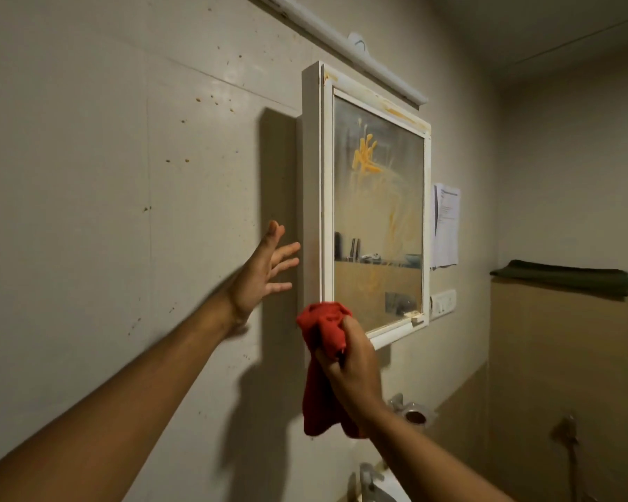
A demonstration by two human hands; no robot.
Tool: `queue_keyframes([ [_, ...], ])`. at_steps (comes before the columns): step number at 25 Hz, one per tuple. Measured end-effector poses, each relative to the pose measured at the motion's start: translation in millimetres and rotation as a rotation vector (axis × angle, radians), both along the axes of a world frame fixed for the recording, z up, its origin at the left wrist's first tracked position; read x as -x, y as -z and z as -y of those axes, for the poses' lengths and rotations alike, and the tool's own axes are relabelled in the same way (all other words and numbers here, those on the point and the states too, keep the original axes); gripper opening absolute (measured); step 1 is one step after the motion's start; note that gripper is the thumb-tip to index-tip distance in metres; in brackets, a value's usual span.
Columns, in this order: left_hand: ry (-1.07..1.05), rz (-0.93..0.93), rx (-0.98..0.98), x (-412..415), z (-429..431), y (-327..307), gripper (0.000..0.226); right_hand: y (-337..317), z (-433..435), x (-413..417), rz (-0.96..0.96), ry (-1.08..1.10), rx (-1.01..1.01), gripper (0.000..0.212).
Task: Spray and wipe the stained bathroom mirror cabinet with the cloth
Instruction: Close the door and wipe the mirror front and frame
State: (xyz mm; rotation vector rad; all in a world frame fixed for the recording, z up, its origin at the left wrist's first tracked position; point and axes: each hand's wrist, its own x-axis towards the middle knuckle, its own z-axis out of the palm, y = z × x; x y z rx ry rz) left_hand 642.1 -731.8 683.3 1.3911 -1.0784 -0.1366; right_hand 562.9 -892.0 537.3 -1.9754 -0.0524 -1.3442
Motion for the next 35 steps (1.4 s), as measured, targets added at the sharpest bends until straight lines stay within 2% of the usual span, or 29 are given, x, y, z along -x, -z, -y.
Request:
queue_keyframes([
  [2, -0.009, 0.000, -0.034, 7.2, -1.5, 17.8, 0.099, 0.3, 0.0, 7.7, -0.050, 0.012, 0.041, 0.017],
  [4, -0.020, 0.005, -0.060, 8.8, -3.5, 23.4, 0.102, -49.5, 3.0, 2.9, -0.029, 0.037, 0.075, 0.020],
  [6, -0.044, -0.012, -0.061, 7.8, -4.5, 20.1, 0.110, -117.9, 8.0, -7.3, 0.003, 0.064, 0.025, 0.027],
  [8, -0.054, -0.040, -0.038, 4.4, -6.0, 17.9, 0.111, -157.7, 10.4, -15.5, 0.041, 0.115, 0.006, 0.030],
  [10, -0.053, -0.057, -0.036, 0.7, -7.2, 25.4, 0.109, -140.6, 7.6, -19.5, 0.029, 0.101, 0.025, 0.031],
  [12, -0.048, -0.049, -0.045, 1.5, -7.7, 36.1, 0.106, -90.1, 4.4, -14.6, 0.017, 0.063, 0.000, 0.036],
  [14, -0.054, -0.048, -0.066, 2.6, -10.0, 46.4, 0.102, -33.7, 3.5, -8.6, -0.051, 0.038, -0.018, 0.031],
  [16, -0.067, -0.045, -0.070, 0.7, -13.5, 50.2, 0.099, -6.6, 3.1, 0.5, -0.129, 0.078, 0.031, 0.031],
  [18, -0.082, -0.035, -0.061, -1.2, -17.0, 46.1, 0.096, -25.2, 13.3, 0.8, -0.132, 0.107, 0.092, 0.040],
  [20, -0.091, -0.031, -0.064, -0.7, -17.7, 39.6, 0.095, -72.0, 20.0, -2.4, -0.097, 0.136, 0.121, 0.048],
  [23, -0.108, -0.023, -0.061, 1.4, -13.9, 29.3, 0.102, -134.1, 17.6, -11.0, 0.029, 0.142, 0.104, 0.050],
  [25, -0.094, -0.012, -0.058, 0.7, -12.8, 24.5, 0.112, -130.2, 11.2, -15.3, 0.109, 0.147, 0.112, 0.038],
  [28, -0.067, 0.013, -0.030, -3.9, -13.1, 21.6, 0.120, -84.2, 9.8, -13.1, 0.100, 0.270, 0.198, 0.021],
  [31, -0.078, 0.033, -0.024, -5.6, -6.6, 13.1, 0.114, -62.9, 5.2, -13.8, 0.081, 0.408, 0.306, 0.030],
  [35, -0.081, 0.056, 0.026, -6.1, 3.5, -7.9, 0.109, -89.1, 1.1, -20.1, 0.085, 0.410, 0.253, 0.025],
])
